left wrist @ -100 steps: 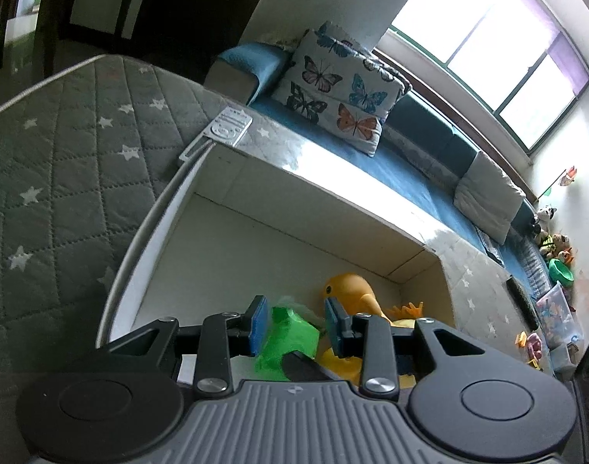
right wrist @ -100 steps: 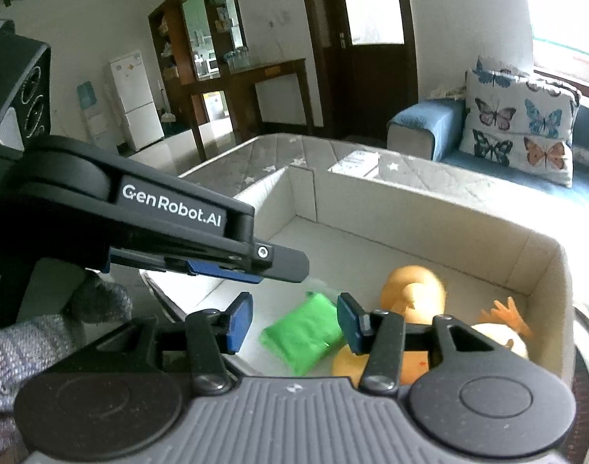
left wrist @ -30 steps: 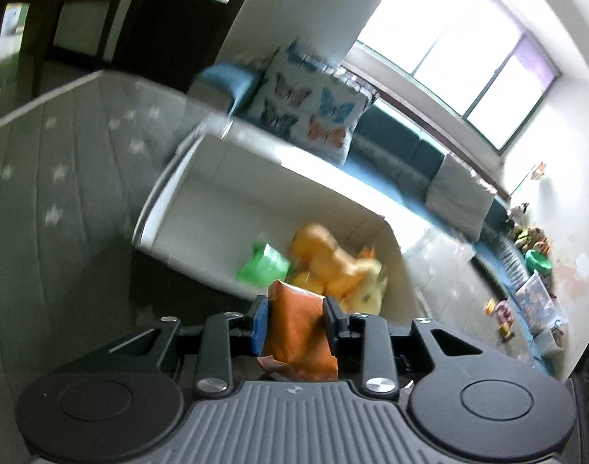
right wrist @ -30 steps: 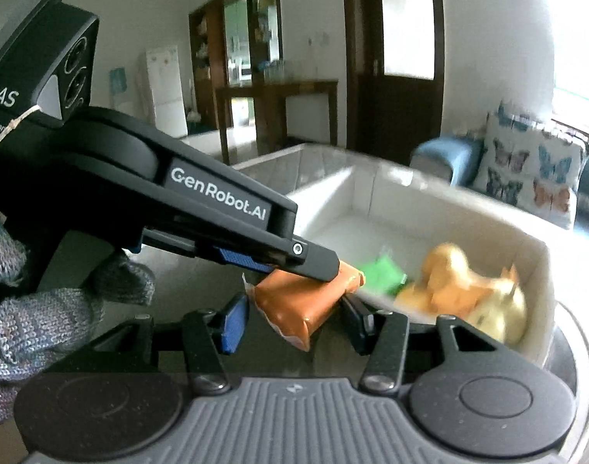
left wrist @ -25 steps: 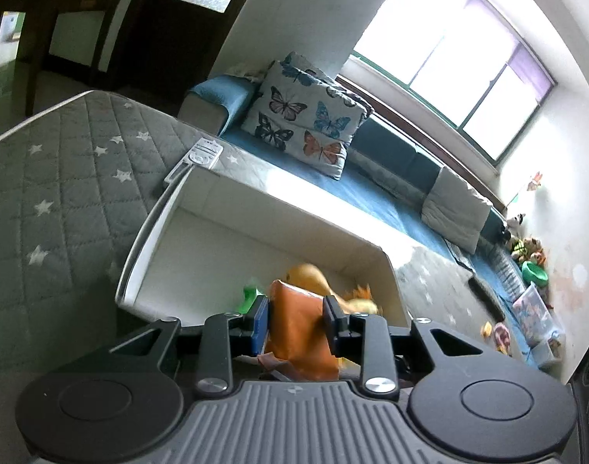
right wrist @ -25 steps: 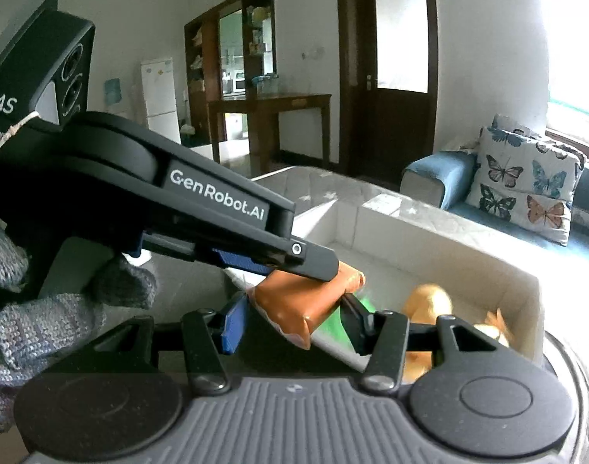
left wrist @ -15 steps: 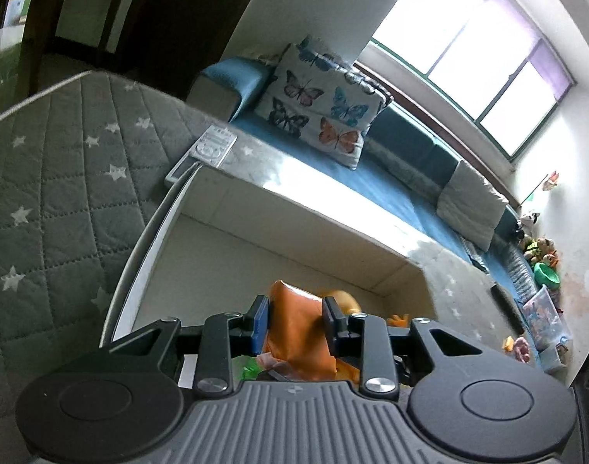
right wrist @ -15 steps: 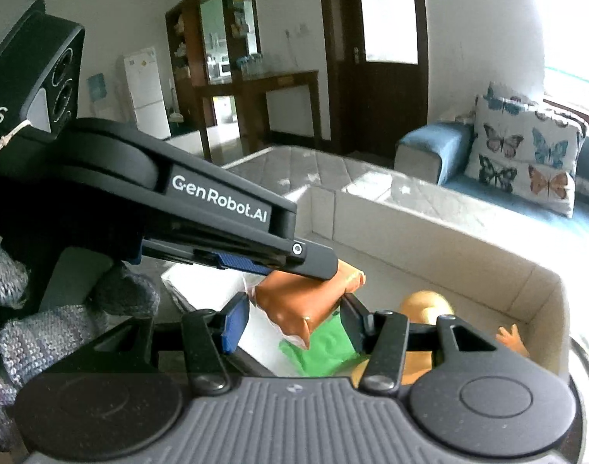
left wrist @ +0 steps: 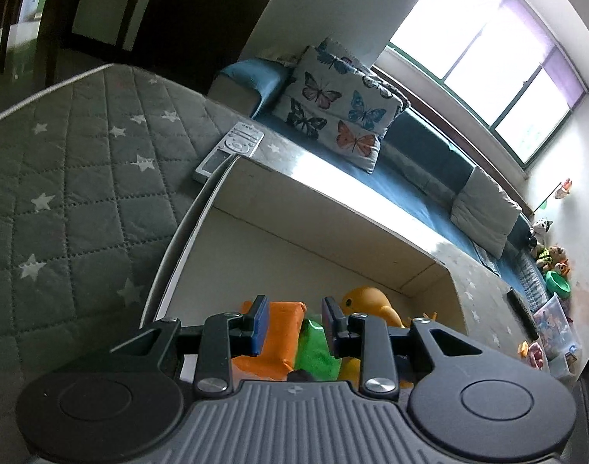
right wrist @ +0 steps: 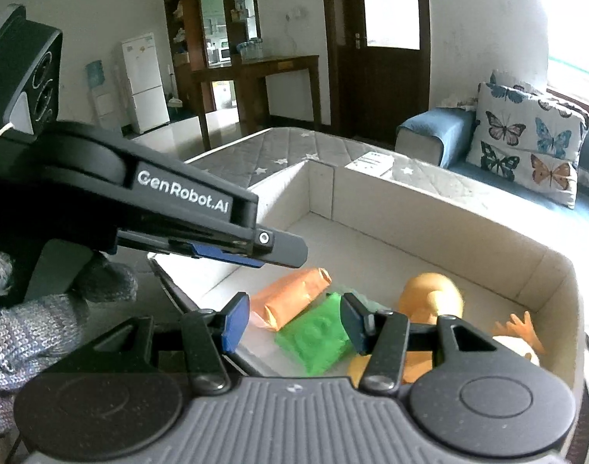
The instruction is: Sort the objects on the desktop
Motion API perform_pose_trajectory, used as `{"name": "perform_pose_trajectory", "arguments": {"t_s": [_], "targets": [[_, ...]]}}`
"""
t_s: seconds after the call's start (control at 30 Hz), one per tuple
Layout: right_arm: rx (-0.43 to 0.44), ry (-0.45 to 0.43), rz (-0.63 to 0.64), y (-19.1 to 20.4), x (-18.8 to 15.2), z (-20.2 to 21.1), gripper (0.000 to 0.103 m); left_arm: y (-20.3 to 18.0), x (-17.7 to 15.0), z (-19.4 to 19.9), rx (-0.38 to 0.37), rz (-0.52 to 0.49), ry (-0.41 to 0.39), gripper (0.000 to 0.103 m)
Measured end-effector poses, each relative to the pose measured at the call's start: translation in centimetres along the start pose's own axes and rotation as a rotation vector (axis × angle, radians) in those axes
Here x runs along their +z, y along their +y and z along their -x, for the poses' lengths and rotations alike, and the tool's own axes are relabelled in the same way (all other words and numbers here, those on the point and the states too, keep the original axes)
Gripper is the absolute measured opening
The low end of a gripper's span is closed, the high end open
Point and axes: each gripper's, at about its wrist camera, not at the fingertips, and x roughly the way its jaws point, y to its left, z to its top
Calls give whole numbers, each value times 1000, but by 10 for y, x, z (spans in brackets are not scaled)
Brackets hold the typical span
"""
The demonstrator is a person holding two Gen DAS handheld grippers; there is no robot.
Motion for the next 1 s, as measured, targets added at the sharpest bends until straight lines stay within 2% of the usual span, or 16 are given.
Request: {"name": "perform_pose_trajectory", "arguments": {"t_s": [0.17,0.23,0.3,0.5,0.6,0.8,1.0], "targets": [[-13,-14,18,5,-3,19,56,-9,-11,20,3,-27,-27,32],[-19,-21,19,6,-5,27,63,-13,-15,28,5,-39,-42,32],[-26,-27,21,8,-8,36,64,-19,-19,35,12,-60,-57,32],[-49,-50,34,14,-19,59,82,-34,-37,56,35,-125,-93,32],[-59,-68,38,19,-26,72,85,-41,-47,65,49,-150,-109,32],[-93,-98,46,24,-41,94,97,-49,-63,70,80,-188,-116,32],[-108,-100,30,22,-57,108,103,-52,-78,70,115,-214,-104,32]]}}
